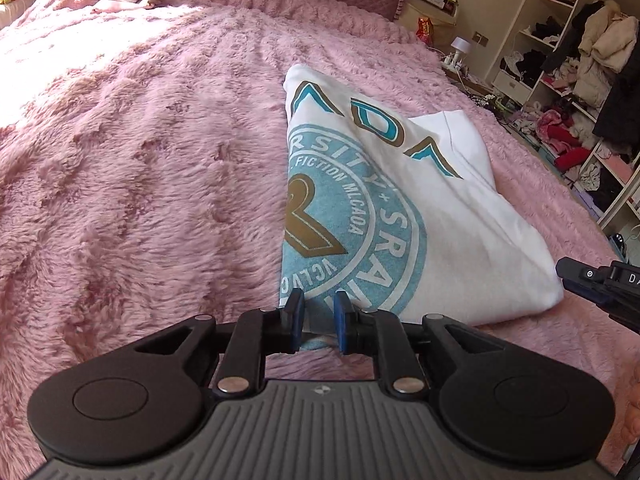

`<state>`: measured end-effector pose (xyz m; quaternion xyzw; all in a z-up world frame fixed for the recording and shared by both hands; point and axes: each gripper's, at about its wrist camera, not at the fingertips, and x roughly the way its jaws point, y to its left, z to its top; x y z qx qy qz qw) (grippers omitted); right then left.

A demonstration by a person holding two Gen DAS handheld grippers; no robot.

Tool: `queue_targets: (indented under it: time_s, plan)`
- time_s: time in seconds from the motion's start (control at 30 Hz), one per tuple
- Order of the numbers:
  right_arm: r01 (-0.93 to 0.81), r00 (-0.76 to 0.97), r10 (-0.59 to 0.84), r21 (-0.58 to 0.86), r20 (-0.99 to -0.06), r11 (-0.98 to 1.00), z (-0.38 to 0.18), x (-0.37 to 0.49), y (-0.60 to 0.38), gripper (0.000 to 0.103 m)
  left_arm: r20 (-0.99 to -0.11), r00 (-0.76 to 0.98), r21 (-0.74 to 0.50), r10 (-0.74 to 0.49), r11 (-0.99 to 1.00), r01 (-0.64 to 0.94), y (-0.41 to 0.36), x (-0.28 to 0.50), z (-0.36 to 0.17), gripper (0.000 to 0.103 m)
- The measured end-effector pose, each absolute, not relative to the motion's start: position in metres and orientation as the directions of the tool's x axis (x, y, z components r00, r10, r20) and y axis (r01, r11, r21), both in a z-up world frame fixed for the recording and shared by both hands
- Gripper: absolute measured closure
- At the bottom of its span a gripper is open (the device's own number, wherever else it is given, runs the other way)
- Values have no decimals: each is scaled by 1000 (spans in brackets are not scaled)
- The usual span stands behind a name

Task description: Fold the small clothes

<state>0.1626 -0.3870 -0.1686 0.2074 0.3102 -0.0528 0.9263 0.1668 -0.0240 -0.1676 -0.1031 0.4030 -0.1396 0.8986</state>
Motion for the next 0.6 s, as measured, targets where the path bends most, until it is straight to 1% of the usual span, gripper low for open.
queue_targets:
  time_s: [0.03, 0.1, 0.13, 0.17, 0.23, 0.27, 0.3, 0.33, 0.37, 0.53, 0.57, 0.6]
  plan:
    - [225, 805, 33, 355, -593, 907, -168, 164, -388, 81, -695, 636, -299, -336, 939, 169, -23, 165, -168, 85]
    - [204, 820, 39, 355, -572, 912, -165, 176, -392, 76, -694, 632, -314, -345, 935, 165, -21, 165, -165, 85]
    - [192, 831, 34, 344, -555, 919, -161, 188, -395, 68, -688, 636, -324, -349, 932, 160, -20, 165, -162, 85]
    - [180, 842, 32, 336, -539, 925, -157, 198, -398, 63, -664, 655, -337, -360, 926, 168, -17, 164, -155, 85]
    - [136, 872, 40, 320, -487, 937, -148, 233, -407, 62, -602, 695, -352, -392, 912, 210, -16, 163, -143, 85]
    - [114, 879, 53, 316, -474, 942, -144, 252, -411, 56, -580, 705, -361, -409, 904, 227, -17, 164, -139, 81]
    - [95, 881, 70, 319, -468, 943, -143, 267, -414, 53, -569, 702, -372, -427, 896, 244, -20, 168, -137, 78]
    - [71, 882, 97, 333, -461, 940, -142, 292, -419, 48, -566, 700, -374, -436, 892, 253, -23, 171, -136, 77]
    - [61, 878, 115, 345, -465, 937, -143, 312, -422, 46, -566, 697, -374, -440, 891, 259, -26, 174, -138, 77]
    - [54, 814, 163, 351, -558, 935, -161, 387, -422, 46, -610, 653, -383, -449, 889, 253, -39, 185, -158, 77]
    - [40, 799, 184, 355, -573, 934, -167, 399, -419, 53, -617, 650, -377, -444, 891, 252, -40, 185, -162, 77]
    - [24, 787, 204, 360, -582, 932, -170, 404, -417, 65, -619, 648, -375, -443, 892, 251, -41, 185, -165, 77]
